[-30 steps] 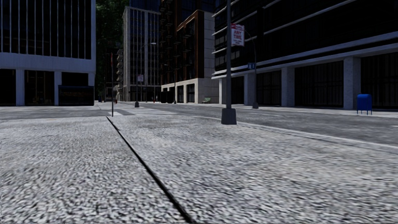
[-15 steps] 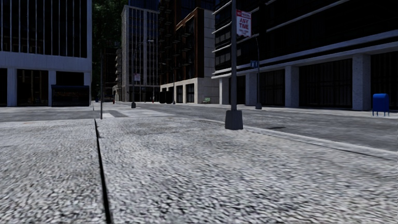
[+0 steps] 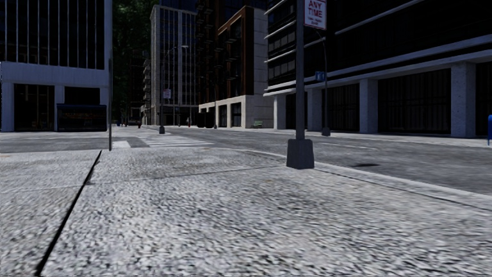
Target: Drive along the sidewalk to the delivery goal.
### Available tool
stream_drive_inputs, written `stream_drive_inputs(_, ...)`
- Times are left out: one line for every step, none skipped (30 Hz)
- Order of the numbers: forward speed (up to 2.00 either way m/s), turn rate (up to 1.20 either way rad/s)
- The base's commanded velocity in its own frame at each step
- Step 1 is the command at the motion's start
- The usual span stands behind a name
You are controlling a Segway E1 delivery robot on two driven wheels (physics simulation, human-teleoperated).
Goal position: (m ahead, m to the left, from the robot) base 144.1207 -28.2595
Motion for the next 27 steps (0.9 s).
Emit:
stream_drive_inputs(1.94,0.38)
stream_drive_inputs(1.94,0.38)
stream_drive_inputs(1.94,0.39)
stream_drive_inputs(1.94,0.39)
stream_drive_inputs(1.94,0.39)
stream_drive_inputs(1.94,0.39)
stream_drive_inputs(1.94,0.39)
stream_drive_inputs(1.94,0.39)
stream_drive_inputs(1.94,0.39)
stream_drive_inputs(1.94,0.39)
stream_drive_inputs(1.94,0.39)
stream_drive_inputs(1.94,0.39)
stream_drive_inputs(1.94,0.39)
stream_drive_inputs(1.94,0.39)
stream_drive_inputs(1.94,0.38)
stream_drive_inputs(1.94,0.38)
stream_drive_inputs(1.94,0.38)
stream_drive_inputs(1.94,0.38)
stream_drive_inputs(1.94,0.38)
stream_drive_inputs(1.94,0.38)
stream_drive_inputs(1.94,0.36)
stream_drive_inputs(1.94,0.36)
stream_drive_inputs(1.94,0.36)
stream_drive_inputs(1.94,0.35)
stream_drive_inputs(1.94,0.33)
stream_drive_inputs(1.94,0.28)
stream_drive_inputs(1.94,0.25)
